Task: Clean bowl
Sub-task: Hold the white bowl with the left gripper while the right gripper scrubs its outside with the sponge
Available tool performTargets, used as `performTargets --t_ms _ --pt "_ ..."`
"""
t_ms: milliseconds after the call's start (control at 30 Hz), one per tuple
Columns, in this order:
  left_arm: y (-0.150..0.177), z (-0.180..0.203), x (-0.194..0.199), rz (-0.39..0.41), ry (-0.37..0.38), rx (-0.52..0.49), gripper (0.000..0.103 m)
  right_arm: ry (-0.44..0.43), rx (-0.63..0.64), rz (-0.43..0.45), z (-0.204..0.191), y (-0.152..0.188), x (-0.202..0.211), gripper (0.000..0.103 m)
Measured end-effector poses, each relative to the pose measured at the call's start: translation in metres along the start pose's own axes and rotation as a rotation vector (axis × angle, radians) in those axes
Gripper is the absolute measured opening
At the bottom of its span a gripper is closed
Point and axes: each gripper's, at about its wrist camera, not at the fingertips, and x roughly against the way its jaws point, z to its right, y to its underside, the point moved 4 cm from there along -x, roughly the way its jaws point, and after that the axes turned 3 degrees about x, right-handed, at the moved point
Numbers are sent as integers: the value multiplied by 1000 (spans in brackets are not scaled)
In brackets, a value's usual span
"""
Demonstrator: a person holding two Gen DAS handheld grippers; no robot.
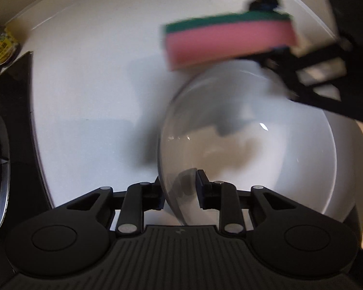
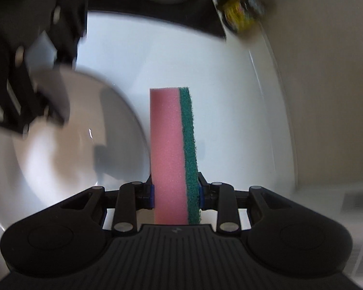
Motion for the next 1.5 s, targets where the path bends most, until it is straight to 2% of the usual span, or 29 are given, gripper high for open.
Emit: performTargets --t_ms 100,167,267,400,500,600,667,733,800,833,900,1000,1033,1167,1233,1367,1500 --pt "0 -4 2 16 -9 37 33 39 -59 -29 -20 21 11 26" --pt "1 -8 6 22 4 83 35 65 -148 -43 -36 30 21 26" --pt "11 -5 9 54 -35 93 42 136 -262 -73 -61 37 33 26" --pt "17 25 -8 82 -71 120 44 236 -387 -139 -90 43 46 26" --pt "24 36 -16 98 -88 144 45 258 -444 -169 -112 45 57 26" --pt "12 44 -28 110 -107 146 46 244 -462 -189 -134 45 70 26" --pt "12 45 -26 116 -105 143 44 206 -470 -186 -142 47 80 26" --pt "5 42 -29 113 -75 165 34 171 -478 -176 -142 51 94 26" --pt "6 35 -27 99 -38 190 28 208 -479 -168 -125 54 99 26" --pt "8 34 -26 96 -37 190 25 267 -453 -158 -109 52 99 26" --pt "12 32 -24 92 -41 196 25 328 -354 -102 -89 39 93 26" --pt "21 31 -22 92 -46 227 25 381 -103 32 -72 3 72 26" --pt "25 28 -21 98 -37 268 24 391 21 80 -72 -13 60 26" --pt "34 26 -25 116 -1 325 24 435 390 143 -88 -42 26 26" --pt "37 25 -25 127 -2 330 23 469 498 132 -96 -43 19 27" --pt "38 29 -26 151 -12 338 24 520 619 95 -105 -35 13 26" --pt "36 36 -28 175 -25 347 28 524 581 38 -105 -24 15 27"
